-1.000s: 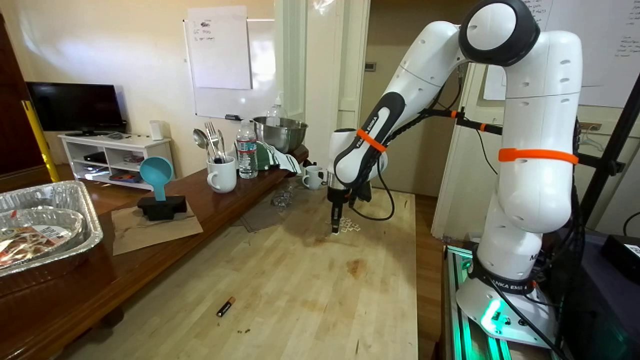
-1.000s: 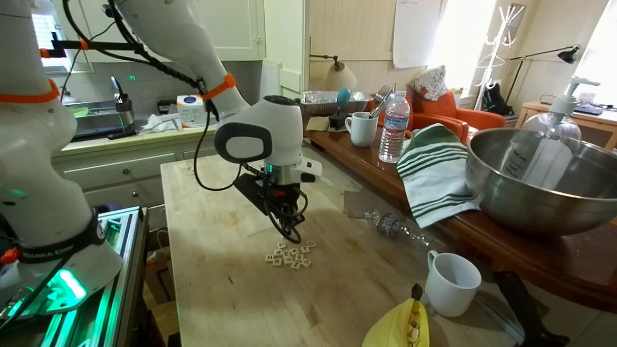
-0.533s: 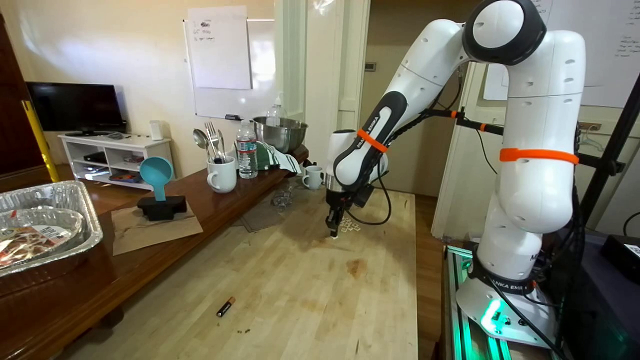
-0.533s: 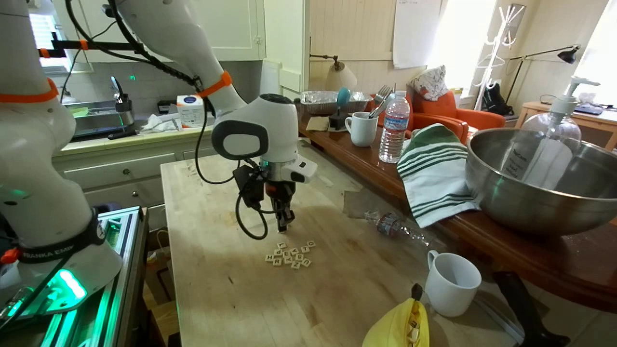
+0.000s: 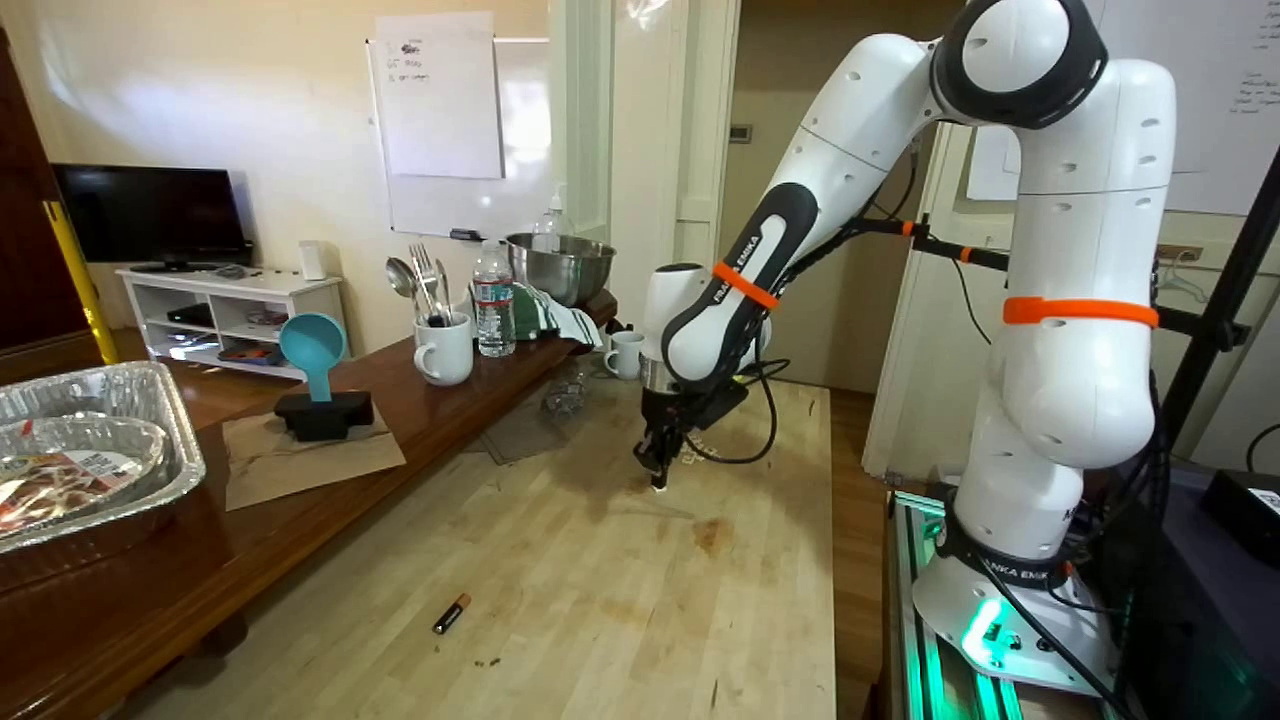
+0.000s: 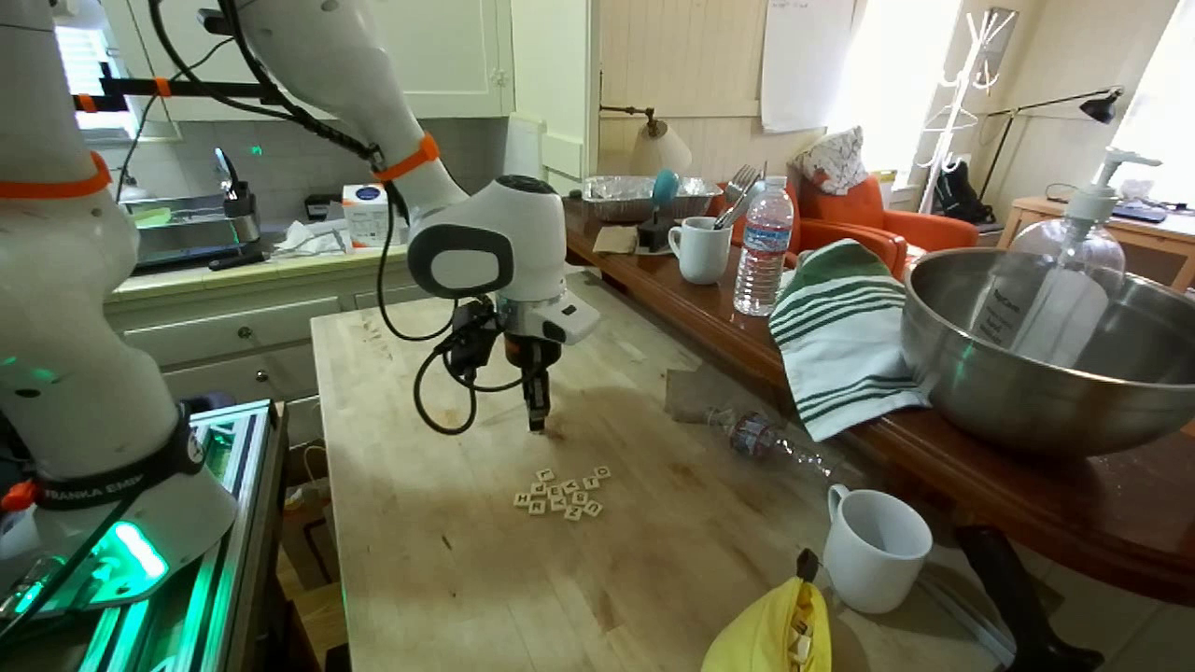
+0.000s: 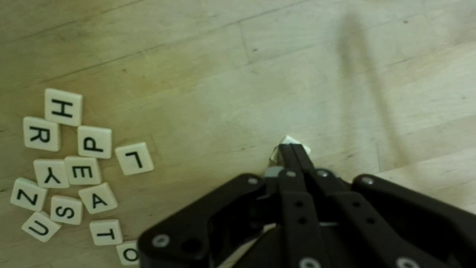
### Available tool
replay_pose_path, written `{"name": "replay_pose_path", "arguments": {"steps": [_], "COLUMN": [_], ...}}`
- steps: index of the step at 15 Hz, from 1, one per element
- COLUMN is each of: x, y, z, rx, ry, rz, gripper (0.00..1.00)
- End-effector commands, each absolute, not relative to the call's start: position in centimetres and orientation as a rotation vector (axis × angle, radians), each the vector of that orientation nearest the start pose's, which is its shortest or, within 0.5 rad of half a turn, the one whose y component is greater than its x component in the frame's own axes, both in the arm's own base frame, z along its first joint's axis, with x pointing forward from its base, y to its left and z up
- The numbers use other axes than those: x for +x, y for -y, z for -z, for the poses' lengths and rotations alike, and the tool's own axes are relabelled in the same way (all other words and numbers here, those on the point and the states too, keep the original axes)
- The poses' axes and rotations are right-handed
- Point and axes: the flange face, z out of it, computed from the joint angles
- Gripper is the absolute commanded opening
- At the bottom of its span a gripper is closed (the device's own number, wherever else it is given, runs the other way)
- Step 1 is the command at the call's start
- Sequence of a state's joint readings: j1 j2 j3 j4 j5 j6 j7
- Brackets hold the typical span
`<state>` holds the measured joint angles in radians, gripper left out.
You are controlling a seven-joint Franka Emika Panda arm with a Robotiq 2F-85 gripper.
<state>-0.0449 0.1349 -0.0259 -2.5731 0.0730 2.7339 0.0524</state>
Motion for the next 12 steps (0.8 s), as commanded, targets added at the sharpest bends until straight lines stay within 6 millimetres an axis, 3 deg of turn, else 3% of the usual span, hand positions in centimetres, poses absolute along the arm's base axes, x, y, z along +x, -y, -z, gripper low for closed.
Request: {"name": "replay_pose_path", "arguments": {"steps": [1, 12], "x": [42.7, 41.7], "y": [0.5, -1.0], "z": [-17.9, -17.4], "rx": [-3.072, -2.977], "ry": [-0.429, -0.748], "rz": [-0.062, -0.057], "gripper": [0.00, 0.00]}}
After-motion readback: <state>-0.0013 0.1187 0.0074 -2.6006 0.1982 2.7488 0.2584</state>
